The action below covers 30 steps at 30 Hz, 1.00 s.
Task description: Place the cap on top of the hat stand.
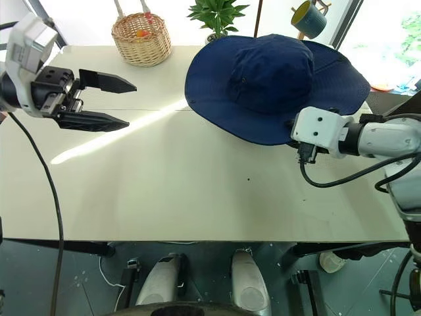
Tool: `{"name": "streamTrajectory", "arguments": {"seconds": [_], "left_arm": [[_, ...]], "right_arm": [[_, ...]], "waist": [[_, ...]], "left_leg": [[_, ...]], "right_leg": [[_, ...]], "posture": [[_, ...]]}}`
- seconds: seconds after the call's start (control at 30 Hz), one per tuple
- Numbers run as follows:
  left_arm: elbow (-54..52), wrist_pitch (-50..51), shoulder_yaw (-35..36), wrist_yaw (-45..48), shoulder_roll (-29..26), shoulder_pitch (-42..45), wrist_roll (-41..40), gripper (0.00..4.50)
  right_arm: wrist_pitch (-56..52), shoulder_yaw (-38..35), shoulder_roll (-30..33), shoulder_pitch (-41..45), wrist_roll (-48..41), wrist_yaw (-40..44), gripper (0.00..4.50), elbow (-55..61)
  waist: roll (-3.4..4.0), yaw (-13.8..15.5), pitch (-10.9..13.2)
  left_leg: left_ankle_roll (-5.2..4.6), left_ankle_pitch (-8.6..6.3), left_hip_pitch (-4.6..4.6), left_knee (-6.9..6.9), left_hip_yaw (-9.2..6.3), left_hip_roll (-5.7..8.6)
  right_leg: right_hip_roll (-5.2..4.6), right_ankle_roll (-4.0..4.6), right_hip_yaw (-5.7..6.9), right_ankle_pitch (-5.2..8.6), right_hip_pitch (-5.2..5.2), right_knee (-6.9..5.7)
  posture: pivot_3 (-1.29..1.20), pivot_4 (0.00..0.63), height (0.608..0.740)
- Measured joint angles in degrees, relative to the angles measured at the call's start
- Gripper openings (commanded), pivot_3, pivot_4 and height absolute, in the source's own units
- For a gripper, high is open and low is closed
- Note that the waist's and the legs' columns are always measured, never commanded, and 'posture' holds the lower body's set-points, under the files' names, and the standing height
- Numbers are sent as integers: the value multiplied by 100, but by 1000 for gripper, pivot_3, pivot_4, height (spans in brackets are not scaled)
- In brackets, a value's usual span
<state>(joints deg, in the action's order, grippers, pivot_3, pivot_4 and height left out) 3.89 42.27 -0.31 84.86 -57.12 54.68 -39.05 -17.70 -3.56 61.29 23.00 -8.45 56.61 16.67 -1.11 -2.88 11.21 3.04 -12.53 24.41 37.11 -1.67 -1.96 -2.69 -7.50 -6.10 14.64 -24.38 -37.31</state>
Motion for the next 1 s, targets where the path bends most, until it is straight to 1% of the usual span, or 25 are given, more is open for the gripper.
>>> {"name": "streamTrajectory", "arguments": {"seconds": [0.13,0.27,0.33,0.37,0.47,0.53,0.63,0.73,0.83,0.87,0.9,1.0], "left_arm": [[68,-2,0,-8,92,86,48,4500],[118,-7,-1,-2,112,167,114,4500],[161,-7,-1,-2,122,192,134,4500],[169,-9,-1,-3,131,197,143,4500],[168,-12,-1,-4,170,200,168,4500],[168,-16,-1,3,169,199,193,4500],[170,-32,-1,28,169,195,225,4500],[210,-88,-4,92,160,114,262,4500],[308,-174,-2,134,131,-20,357,4500],[348,-197,-2,154,118,-41,368,4500],[391,-263,-2,190,111,-49,398,4500],[488,-429,-2,303,62,-58,508,4500]], "right_arm": [[-69,-111,-210,-48,-42,-171,1621,-1],[-79,-123,-238,-49,-65,-235,1621,-2],[-169,-127,-234,-49,-98,-229,2138,-2],[-228,-134,-222,-49,-123,-217,2508,-2],[-318,-191,-95,-85,-157,-115,3991,23],[-354,-387,75,-266,-293,66,3991,161],[-452,-903,222,-569,-645,392,3991,384],[-778,-1985,430,-862,-1233,947,3991,335],[-992,-3194,811,-1280,-1526,1739,3991,-77],[-1150,-3507,960,-1396,-1566,2004,4262,-282],[-1416,-3823,1177,-1524,-1634,2315,4262,-565],[-1887,-4380,1631,-1731,-1658,2923,4262,-1192]], "waist": [[0,26,0],[0,30,0],[0,29,0],[0,30,0],[0,31,0],[0,38,0],[-1,42,0],[0,52,0],[-1,54,0],[-2,47,-1],[-1,41,0],[-2,25,-1]], "left_leg": [[0,0,0,1,1,0],[0,0,0,1,0,0],[0,0,0,1,0,0],[0,0,0,1,0,0],[0,0,1,1,0,0],[0,0,1,-1,-1,0],[0,0,1,0,-1,0],[0,0,0,1,-1,0],[0,0,-1,1,-2,0],[0,0,-3,2,-1,0],[0,0,-3,3,0,0],[0,0,-10,1,0,-1]], "right_leg": [[0,0,0,0,0,0],[1,0,0,0,0,0],[1,0,0,0,0,0],[0,0,0,0,0,0],[0,-1,0,-1,0,0],[1,-2,0,-1,0,0],[0,-2,0,-1,1,1],[0,-1,0,-1,3,1],[0,0,1,0,8,2],[0,0,1,0,8,3],[-1,2,0,0,9,3],[1,3,0,1,10,1]], "posture": [[0,150,740],[0,150,740],[0,150,740],[0,150,740],[0,150,740],[0,150,740],[0,150,740],[0,150,740],[0,150,740],[0,150,740],[0,150,740],[0,150,740]]}}
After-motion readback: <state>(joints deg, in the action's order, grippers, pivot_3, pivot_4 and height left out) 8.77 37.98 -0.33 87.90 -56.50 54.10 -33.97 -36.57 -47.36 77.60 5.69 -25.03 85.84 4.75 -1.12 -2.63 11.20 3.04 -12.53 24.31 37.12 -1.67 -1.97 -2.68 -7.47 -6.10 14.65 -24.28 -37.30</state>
